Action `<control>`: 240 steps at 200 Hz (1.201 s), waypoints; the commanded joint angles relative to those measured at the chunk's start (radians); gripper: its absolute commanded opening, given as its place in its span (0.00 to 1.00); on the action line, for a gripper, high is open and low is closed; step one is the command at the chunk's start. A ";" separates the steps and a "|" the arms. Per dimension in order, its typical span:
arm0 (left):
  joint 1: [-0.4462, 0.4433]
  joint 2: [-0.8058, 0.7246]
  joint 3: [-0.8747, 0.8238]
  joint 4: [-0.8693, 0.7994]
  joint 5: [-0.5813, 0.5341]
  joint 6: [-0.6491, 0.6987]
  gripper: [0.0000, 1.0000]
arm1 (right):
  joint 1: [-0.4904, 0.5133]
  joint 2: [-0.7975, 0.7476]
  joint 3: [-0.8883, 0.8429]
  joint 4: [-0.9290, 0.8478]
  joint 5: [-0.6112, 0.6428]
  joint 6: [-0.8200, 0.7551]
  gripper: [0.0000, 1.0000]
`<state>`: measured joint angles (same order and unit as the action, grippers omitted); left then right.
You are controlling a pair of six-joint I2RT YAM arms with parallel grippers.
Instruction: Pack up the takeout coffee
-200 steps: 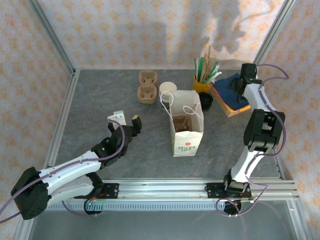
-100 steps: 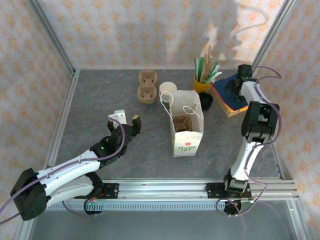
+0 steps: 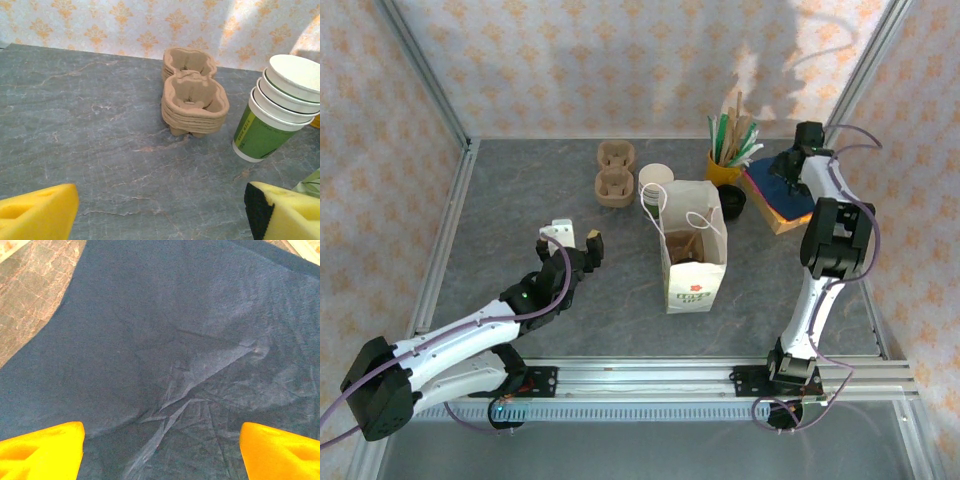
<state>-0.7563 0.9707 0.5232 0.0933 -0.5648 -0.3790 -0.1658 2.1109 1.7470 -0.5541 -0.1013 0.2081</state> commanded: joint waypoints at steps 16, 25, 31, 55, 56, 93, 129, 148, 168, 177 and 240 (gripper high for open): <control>0.012 -0.001 0.059 -0.037 0.020 -0.002 0.87 | -0.006 0.032 0.029 -0.033 0.026 -0.011 0.80; 0.010 -0.006 0.063 -0.041 0.023 -0.006 0.87 | -0.006 0.042 0.036 -0.040 0.033 -0.009 0.80; 0.011 -0.010 0.061 -0.040 0.027 -0.006 0.87 | -0.006 0.047 0.043 -0.044 0.037 -0.008 0.80; 0.011 -0.019 0.054 -0.028 0.035 -0.003 0.88 | -0.007 0.067 0.052 -0.055 0.038 -0.007 0.78; 0.011 -0.019 0.054 -0.028 0.036 -0.003 0.88 | -0.007 0.067 0.051 -0.055 0.038 -0.006 0.78; 0.011 -0.018 0.041 -0.018 0.051 -0.009 0.88 | -0.006 0.079 0.031 -0.058 0.047 -0.010 0.74; 0.011 -0.017 0.038 -0.020 0.055 -0.014 0.88 | -0.008 0.068 0.017 -0.061 0.041 -0.024 0.59; 0.012 -0.014 0.037 -0.017 0.057 -0.011 0.88 | -0.009 0.051 0.013 -0.058 0.021 -0.024 0.54; 0.011 -0.009 0.038 -0.019 0.063 -0.013 0.88 | -0.009 0.029 0.013 -0.053 -0.006 -0.025 0.46; 0.011 -0.009 0.038 -0.024 0.064 -0.016 0.88 | -0.008 0.019 0.013 -0.051 -0.014 -0.028 0.44; 0.011 -0.038 0.012 -0.022 0.054 -0.034 0.88 | -0.011 -0.040 0.019 -0.032 -0.072 -0.037 0.31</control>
<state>-0.7563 0.9604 0.5526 0.0826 -0.5049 -0.3950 -0.1734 2.1445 1.7691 -0.5831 -0.1436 0.1795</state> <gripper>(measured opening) 0.880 0.330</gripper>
